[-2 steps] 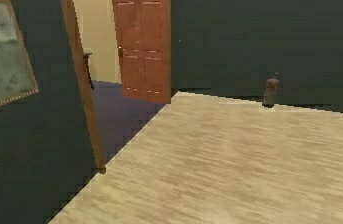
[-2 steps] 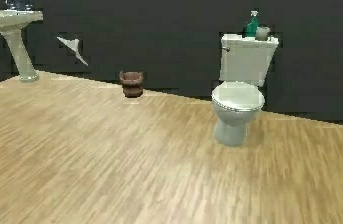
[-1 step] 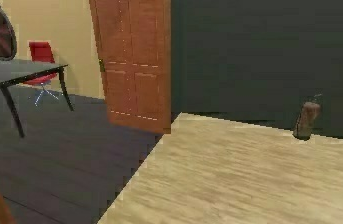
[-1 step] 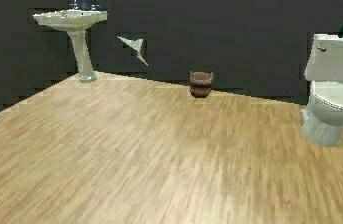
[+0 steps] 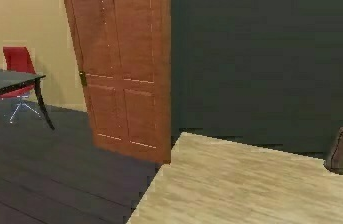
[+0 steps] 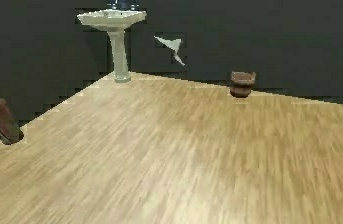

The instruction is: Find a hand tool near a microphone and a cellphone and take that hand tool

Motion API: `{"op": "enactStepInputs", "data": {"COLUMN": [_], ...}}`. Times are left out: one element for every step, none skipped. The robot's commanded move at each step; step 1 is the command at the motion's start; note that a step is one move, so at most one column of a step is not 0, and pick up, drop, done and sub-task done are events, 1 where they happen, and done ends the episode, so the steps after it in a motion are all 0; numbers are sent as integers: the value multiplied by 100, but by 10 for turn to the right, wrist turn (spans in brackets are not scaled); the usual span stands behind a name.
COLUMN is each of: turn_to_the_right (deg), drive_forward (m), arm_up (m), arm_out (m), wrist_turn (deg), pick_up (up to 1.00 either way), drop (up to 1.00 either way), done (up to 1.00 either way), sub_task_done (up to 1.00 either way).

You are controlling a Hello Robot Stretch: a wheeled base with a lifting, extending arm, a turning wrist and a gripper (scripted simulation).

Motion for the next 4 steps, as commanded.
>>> {"op": "enactStepInputs", "data": {"turn_to_the_right": [-120, 0, -330, 0], "drive_forward": [0, 15, 0, 40], "arm_up": [0, 0, 0, 0], "arm_out": [0, 0, 0, 0], "wrist_turn": [0, 0, 0, 0], "pick_up": [0, 0, 0, 0], "drop": [0, 0, 0, 0], "done": [0, 0, 0, 0], "sub_task_done": [0, 0, 0, 0]}}
